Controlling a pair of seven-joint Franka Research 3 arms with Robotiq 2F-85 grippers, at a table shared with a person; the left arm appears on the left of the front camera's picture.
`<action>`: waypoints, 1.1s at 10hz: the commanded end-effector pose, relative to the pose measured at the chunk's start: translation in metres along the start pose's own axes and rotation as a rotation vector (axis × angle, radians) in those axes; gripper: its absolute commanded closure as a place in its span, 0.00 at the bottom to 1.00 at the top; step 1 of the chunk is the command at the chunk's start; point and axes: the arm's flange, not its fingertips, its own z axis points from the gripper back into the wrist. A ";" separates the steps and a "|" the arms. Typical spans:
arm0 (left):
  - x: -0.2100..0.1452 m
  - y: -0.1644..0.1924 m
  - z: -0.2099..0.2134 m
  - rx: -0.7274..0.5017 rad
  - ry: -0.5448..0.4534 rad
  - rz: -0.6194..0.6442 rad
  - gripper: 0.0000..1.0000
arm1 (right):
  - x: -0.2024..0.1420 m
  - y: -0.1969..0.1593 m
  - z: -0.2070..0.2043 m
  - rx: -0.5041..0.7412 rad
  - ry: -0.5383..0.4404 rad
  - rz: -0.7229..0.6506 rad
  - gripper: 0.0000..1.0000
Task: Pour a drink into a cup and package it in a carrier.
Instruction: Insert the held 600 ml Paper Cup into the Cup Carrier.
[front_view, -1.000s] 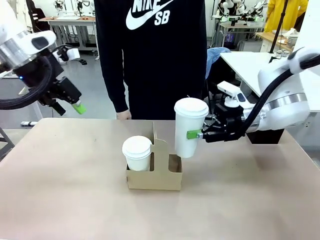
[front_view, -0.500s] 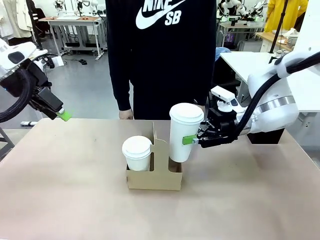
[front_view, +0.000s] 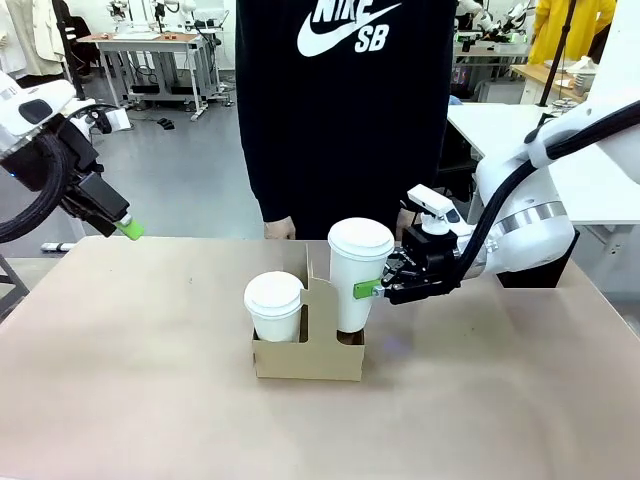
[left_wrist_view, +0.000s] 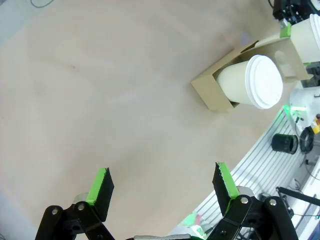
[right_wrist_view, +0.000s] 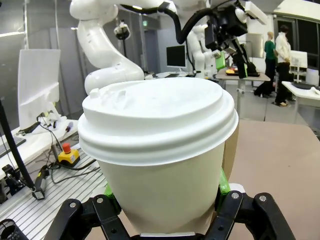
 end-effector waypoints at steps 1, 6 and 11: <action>0.001 -0.002 0.002 0.012 0.002 0.014 0.00 | 0.000 -0.007 -0.008 0.002 -0.004 0.019 0.20; 0.001 -0.002 0.002 0.012 0.002 0.014 0.00 | -0.014 -0.017 -0.014 0.016 0.013 0.001 0.20; 0.001 -0.002 0.002 0.012 0.002 0.014 0.00 | -0.041 -0.028 -0.008 0.024 0.058 -0.023 0.20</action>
